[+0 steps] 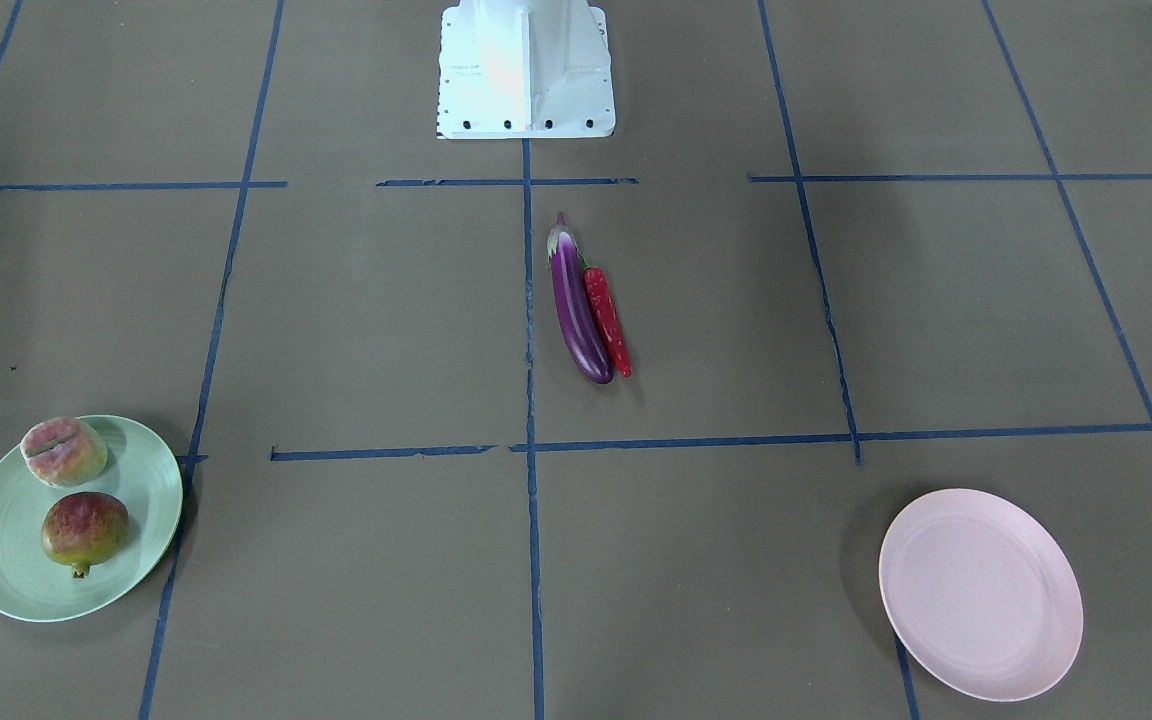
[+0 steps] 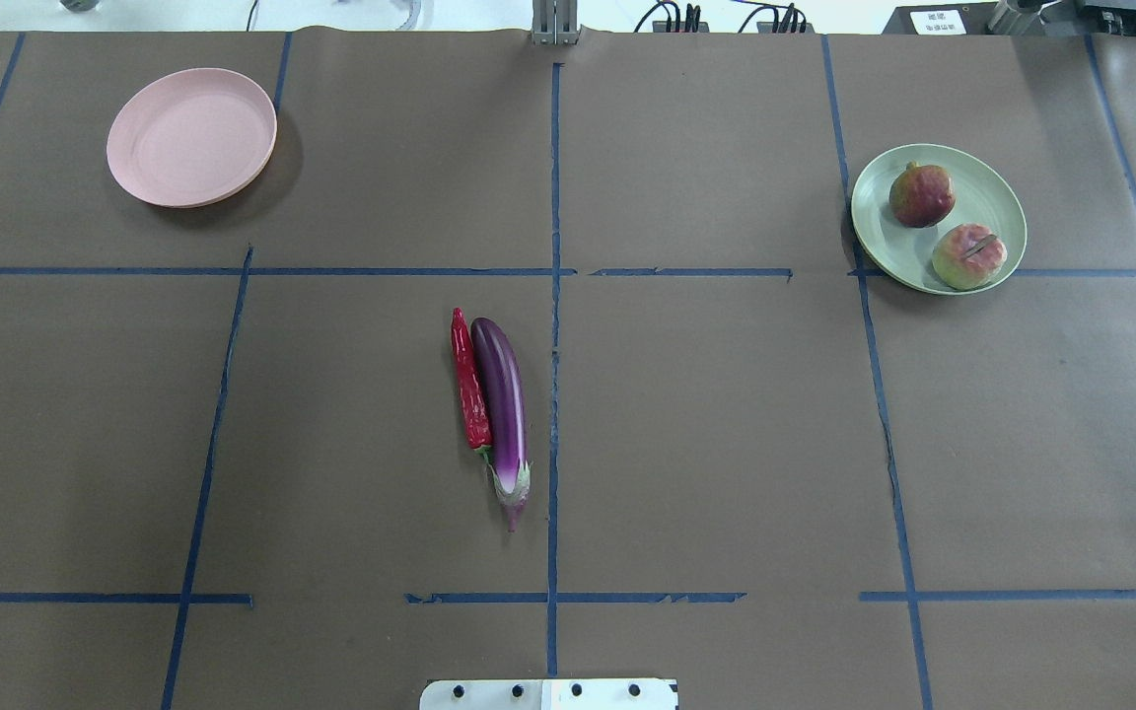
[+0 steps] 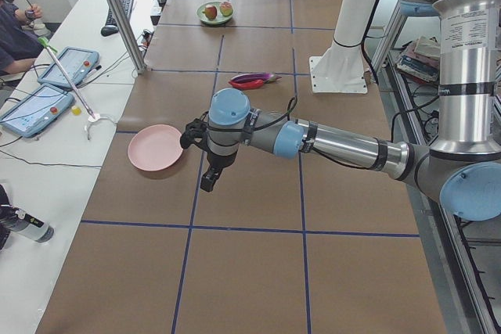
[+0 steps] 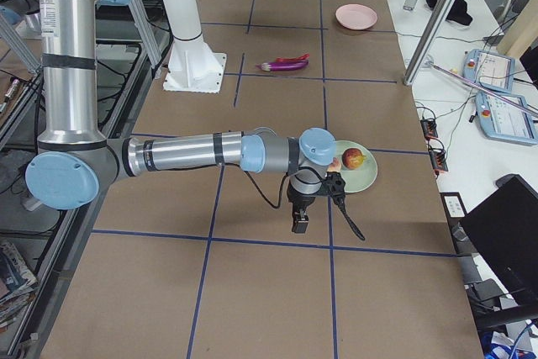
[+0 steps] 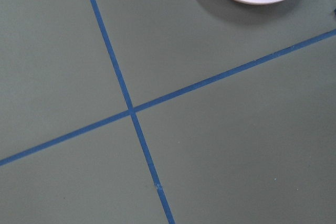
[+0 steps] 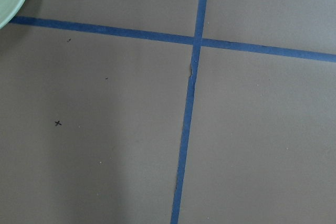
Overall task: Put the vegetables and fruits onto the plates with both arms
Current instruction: 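Release the pomegranate and raise the right gripper away, then move the left gripper to the purple eggplant and grasp it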
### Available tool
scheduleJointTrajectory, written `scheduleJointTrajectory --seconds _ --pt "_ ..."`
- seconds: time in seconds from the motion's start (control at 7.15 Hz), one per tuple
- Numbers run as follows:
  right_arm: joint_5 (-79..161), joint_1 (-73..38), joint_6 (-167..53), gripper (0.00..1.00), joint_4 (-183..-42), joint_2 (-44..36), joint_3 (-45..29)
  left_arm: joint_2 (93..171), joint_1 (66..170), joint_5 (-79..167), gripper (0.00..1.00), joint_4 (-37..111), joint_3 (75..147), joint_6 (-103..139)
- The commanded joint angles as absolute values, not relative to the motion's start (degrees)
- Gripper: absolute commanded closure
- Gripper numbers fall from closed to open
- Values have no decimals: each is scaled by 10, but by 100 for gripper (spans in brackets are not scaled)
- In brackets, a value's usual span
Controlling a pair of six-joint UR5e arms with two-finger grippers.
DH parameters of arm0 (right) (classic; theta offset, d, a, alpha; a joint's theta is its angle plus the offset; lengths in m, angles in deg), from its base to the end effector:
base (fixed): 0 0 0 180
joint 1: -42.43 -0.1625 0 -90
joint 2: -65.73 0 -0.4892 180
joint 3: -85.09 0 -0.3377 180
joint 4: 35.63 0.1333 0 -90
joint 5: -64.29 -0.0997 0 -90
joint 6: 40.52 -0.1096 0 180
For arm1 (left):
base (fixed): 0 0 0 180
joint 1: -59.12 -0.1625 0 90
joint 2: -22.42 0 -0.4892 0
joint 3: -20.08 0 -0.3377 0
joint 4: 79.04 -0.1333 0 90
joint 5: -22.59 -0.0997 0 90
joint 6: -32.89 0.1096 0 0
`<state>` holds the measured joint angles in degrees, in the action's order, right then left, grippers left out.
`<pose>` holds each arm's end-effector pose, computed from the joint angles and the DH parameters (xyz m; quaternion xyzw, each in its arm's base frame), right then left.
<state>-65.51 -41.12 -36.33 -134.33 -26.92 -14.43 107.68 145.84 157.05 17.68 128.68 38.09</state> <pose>0.0167 -0.4141 0.6981 -0.0217 -0.3400 -0.0818 0.9366 -0.0331 -0.4108 0.6073 0.1716 0.3694 0.1347 0.9033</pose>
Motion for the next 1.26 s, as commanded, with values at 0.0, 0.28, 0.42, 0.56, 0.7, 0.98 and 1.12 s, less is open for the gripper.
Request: scheduleJointTrajectory --seconds 0.0,0.28,0.42,0.56,0.7,0.98,1.12 --pt "-667 -413 -341 0 -1343 -278 -147 1122 1384 1572 0 189 1295 162" --pt "-681 -413 -342 0 -1343 -277 -147 1195 1260 1564 0 183 1292 55" --pt "-681 -413 -343 0 -1343 -275 -146 1235 1198 1546 0 183 1294 -58" --pt "-681 -413 -343 0 -1343 -273 -144 1283 1126 1496 0 176 1292 -154" --pt "-681 -413 -344 0 -1343 -272 -144 1325 1053 1450 0 161 1283 -241" --pt "-681 -412 -344 0 -1343 -272 -143 1418 950 1359 0 100 1265 -387" --pt "-681 -413 -344 0 -1343 -272 -142 1457 907 1312 0 96 1232 -440"
